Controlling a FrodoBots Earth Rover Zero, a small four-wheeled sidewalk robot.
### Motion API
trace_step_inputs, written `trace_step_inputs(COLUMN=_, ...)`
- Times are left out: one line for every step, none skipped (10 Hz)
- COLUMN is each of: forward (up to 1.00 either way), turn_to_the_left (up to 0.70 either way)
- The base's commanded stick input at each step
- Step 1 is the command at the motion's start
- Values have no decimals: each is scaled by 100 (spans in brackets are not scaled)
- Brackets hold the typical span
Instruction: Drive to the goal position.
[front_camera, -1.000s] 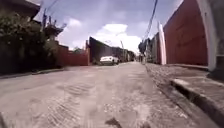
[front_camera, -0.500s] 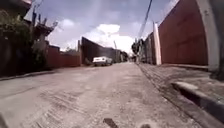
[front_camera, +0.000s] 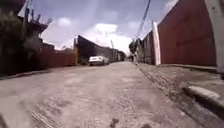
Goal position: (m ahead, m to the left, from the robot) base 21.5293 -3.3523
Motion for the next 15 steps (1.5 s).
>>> trace_step_inputs(forward=100, turn_to_the_left=1)
trace_step_inputs(forward=100, turn_to_the_left=1)
trace_step_inputs(forward=100, turn_to_the_left=1)
trace_step_inputs(forward=100, turn_to_the_left=1)
trace_step_inputs(forward=100, turn_to_the_left=1)
trace_step_inputs(forward=100, turn_to_the_left=1)
trace_step_inputs(forward=100, turn_to_the_left=1)
trace_step_inputs(forward=100, turn_to_the_left=1)
trace_step_inputs(forward=100, turn_to_the_left=-1)
trace_step_inputs(forward=100, turn_to_the_left=-39)
trace_step_inputs(forward=100, turn_to_the_left=-24)
trace_step_inputs(forward=100, turn_to_the_left=1)
trace_step_inputs(forward=100, turn_to_the_left=1)
trace_step_inputs(forward=100, turn_to_the_left=1)
trace_step_inputs(forward=96, turn_to_the_left=1)
